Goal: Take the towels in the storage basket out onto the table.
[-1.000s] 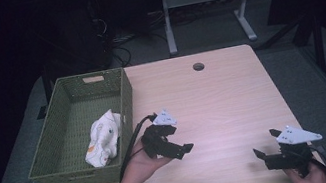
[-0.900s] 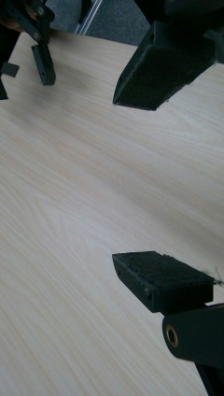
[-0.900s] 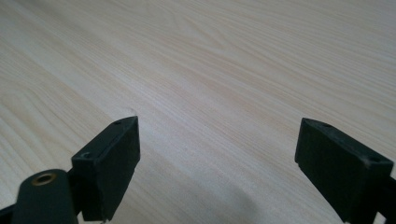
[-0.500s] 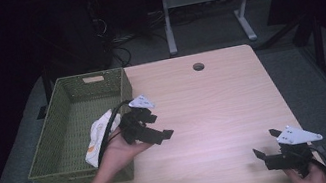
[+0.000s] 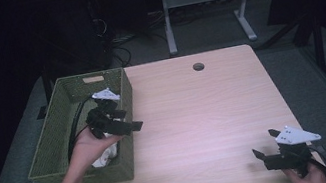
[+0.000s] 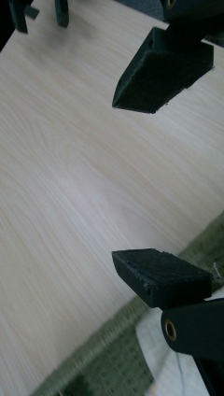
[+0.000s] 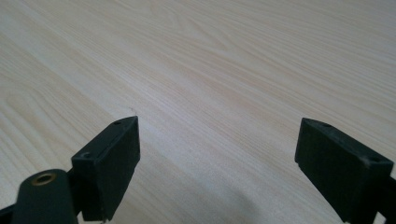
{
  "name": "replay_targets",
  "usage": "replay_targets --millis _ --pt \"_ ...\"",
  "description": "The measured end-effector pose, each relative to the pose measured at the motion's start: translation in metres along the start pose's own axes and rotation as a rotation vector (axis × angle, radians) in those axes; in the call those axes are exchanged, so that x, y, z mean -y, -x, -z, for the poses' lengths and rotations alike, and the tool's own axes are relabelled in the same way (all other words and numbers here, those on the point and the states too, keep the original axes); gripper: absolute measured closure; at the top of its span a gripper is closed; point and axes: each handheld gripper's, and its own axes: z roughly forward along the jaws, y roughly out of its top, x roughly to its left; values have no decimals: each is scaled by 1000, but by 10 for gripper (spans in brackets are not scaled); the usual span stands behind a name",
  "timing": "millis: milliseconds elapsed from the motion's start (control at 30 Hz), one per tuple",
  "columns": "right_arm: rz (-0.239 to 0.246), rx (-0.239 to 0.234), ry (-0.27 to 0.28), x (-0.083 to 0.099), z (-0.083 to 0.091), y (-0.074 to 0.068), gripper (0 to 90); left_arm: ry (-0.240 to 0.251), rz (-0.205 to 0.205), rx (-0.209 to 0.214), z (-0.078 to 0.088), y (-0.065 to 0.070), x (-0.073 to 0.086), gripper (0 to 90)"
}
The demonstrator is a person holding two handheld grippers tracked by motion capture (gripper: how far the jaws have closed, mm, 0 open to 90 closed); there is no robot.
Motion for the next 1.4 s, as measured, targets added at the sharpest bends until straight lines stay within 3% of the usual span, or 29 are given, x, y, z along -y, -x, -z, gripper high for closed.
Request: replay_targets --millis 367,600,800,967,1033,1100,1167,1300,1400 --pt "2 0 -2 0 -1 0 137 -21 114 -93 18 -43 24 224" --pt "0 -1 -1 -1 -1 0 136 -73 159 -158 18 -63 39 230" --pt "5 -5 3 0 0 0 136 -175 207 -216 5 -79 53 232" --pt "3 -5 1 0 0 0 136 -276 225 -229 -8 -86 64 253" --pt "2 -6 0 0 -1 -1 137 -337 226 -228 -16 -89 67 293" --pt "5 -7 -2 0 -1 -1 136 -362 246 -222 -23 -91 70 292" --pt "4 -7 -4 0 -1 -2 136 -388 236 -210 -28 -93 71 331" --pt "0 -6 -2 0 -2 -1 136 -478 198 -230 -42 -92 73 395" --pt "-1 -6 -2 0 -2 -1 136 -506 188 -229 -47 -94 75 433"
